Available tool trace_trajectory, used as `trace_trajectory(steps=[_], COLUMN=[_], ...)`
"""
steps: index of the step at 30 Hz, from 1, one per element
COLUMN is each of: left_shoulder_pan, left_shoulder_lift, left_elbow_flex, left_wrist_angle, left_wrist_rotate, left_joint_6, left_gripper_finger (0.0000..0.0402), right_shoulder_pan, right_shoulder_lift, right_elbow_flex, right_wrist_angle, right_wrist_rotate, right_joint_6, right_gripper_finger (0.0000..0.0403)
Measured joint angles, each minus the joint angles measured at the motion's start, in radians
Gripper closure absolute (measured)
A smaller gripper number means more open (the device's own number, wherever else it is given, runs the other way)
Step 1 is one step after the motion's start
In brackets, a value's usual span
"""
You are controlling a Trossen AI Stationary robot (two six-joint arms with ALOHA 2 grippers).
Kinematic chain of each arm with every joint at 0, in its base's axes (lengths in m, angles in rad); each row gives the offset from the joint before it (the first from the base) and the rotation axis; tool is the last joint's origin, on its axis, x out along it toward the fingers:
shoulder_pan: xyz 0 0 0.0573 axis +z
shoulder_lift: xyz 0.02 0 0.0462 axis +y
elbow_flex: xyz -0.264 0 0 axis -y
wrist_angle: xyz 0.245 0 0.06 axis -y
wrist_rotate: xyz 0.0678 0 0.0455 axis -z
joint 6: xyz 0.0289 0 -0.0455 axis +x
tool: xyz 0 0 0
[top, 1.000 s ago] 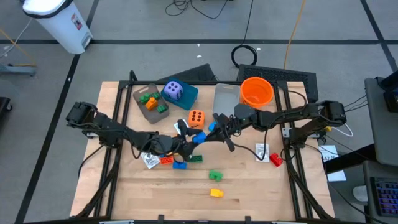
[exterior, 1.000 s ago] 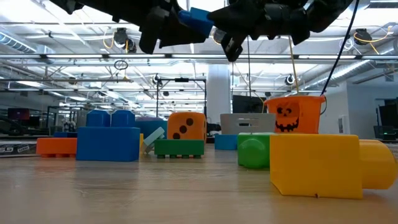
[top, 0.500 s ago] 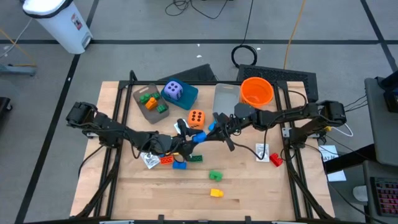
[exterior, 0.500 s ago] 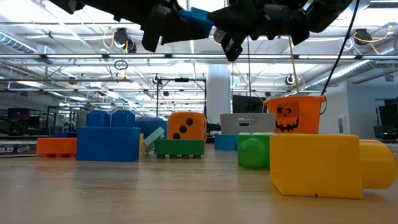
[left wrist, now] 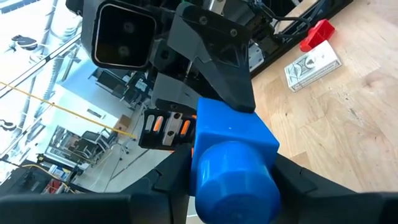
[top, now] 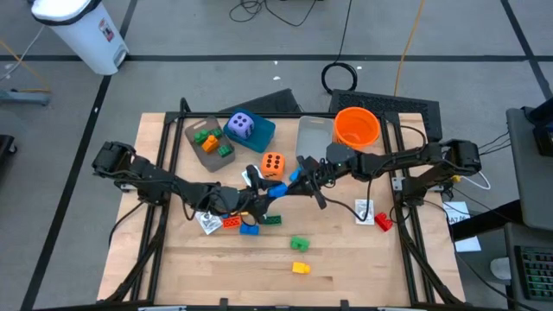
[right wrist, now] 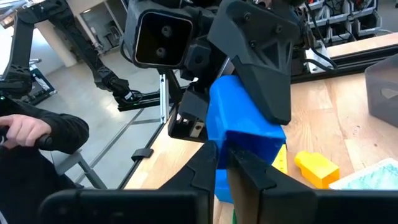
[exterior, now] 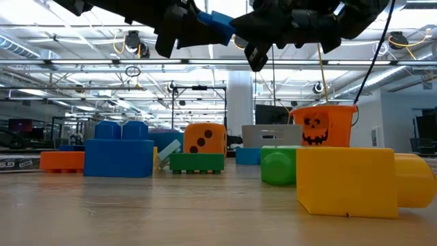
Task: Pick & Place Toys
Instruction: Put the blue game piece into the black bin
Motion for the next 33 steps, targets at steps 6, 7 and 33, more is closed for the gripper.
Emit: trace_trajectory(steps=[6, 7, 33], left_shoulder_pan=[-0.005, -0.009, 0.041], left_shoulder_lift=[-0.001, -0.001, -0.592], left_elbow_flex=[0.017, 0.022, 0.032], left_wrist_angle=[-0.001, -0.005, -0.992], left_wrist_rotate=[-0.015, -0.022, -0.199], left_joint_6=[-0.022, -0.017, -0.497], left_gripper_finger=[0.0242, 0.0247, 0.0232], right_shoulder_pan=[-0.011, -0.016, -0.043], right_shoulder_lift=[0.0, 0.0, 0.001], right_elbow_flex=[0.0, 0.0, 0.0], right_wrist_angle=[0.037, 0.04, -0.065], right_wrist_rotate=[-0.002, -0.006, -0.139], right_joint_6=[0.018, 0.027, -0.016], right_gripper_finger=[0.033, 0.0321, 0.0256])
